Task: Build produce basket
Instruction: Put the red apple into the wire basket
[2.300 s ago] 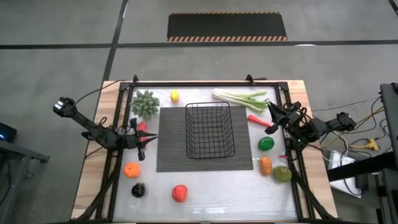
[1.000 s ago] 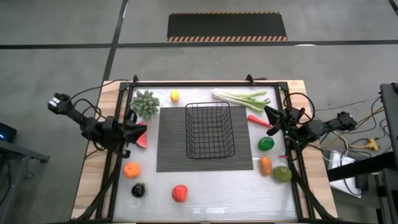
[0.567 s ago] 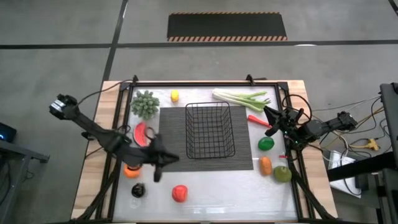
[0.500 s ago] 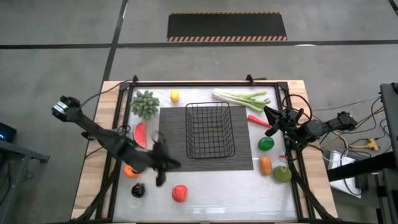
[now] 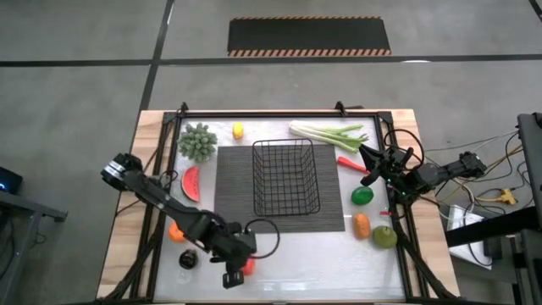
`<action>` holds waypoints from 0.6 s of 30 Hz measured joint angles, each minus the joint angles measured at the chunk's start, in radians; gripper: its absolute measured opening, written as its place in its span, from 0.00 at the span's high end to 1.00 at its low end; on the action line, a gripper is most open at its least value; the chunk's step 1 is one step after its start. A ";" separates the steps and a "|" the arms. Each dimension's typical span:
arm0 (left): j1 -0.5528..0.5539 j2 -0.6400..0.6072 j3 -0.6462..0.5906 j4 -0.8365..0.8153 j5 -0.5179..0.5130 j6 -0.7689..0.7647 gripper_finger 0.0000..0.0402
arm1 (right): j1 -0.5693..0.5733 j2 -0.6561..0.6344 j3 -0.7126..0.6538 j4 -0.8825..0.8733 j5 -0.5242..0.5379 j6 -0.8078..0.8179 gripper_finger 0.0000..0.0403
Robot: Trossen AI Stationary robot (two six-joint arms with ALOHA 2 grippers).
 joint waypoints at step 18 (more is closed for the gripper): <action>-0.001 0.052 -0.054 0.020 -0.114 0.033 0.34 | 0.000 0.000 0.000 -0.002 0.000 0.003 0.89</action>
